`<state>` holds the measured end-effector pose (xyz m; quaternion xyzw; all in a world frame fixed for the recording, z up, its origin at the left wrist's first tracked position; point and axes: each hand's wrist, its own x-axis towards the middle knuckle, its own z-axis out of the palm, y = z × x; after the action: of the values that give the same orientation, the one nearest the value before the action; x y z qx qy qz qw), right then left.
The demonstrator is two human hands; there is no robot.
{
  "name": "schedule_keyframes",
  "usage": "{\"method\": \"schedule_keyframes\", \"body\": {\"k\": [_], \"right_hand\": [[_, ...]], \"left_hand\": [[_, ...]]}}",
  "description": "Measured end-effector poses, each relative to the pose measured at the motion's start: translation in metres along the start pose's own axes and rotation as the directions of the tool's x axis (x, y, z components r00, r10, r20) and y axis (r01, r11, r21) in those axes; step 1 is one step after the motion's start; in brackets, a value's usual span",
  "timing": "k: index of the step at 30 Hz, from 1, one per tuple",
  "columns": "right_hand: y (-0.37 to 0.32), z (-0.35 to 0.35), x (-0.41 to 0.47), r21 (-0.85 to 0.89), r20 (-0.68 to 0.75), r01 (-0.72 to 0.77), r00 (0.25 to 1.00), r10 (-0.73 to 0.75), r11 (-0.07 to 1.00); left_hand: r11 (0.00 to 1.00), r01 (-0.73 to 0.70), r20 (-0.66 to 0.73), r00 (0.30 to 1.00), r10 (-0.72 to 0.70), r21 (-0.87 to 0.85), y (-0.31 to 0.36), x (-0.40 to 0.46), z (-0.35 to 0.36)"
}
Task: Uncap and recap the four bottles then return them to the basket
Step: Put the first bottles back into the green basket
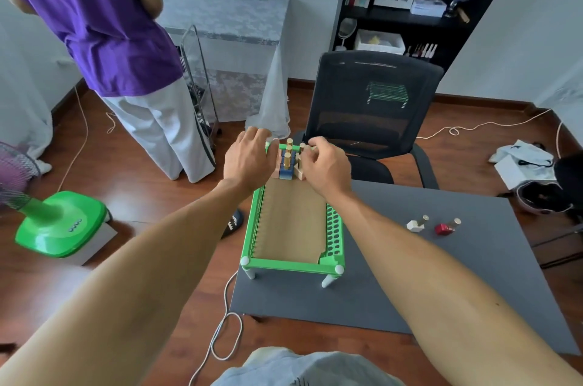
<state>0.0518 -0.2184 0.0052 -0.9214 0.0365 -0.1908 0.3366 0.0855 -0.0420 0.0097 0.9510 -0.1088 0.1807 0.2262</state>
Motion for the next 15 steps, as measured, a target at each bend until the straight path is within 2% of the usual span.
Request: {"method": "schedule_keyframes", "body": {"k": [3,6,9,15], "right_hand": [[0.014,-0.014,0.002,-0.061,-0.074,0.006,0.997,-0.01,0.998],[0.034,-0.028,0.004,-0.242,-0.048,0.034,0.998,-0.047,0.97],[0.055,-0.043,-0.001,-0.41,-0.024,0.011,0.999,-0.023,0.912],[0.103,-0.082,-0.022,-0.505,0.036,-0.061,0.995,0.092,0.861]], "left_hand": [[0.997,-0.031,0.068,0.997,0.027,0.07,0.008,0.006,-0.004],[0.988,-0.058,0.152,0.988,0.036,0.141,0.023,0.009,-0.003],[0.981,-0.094,0.203,0.977,0.059,0.168,0.042,0.008,0.008],[0.977,-0.163,0.258,0.958,0.123,0.14,0.097,-0.001,0.04]]}}
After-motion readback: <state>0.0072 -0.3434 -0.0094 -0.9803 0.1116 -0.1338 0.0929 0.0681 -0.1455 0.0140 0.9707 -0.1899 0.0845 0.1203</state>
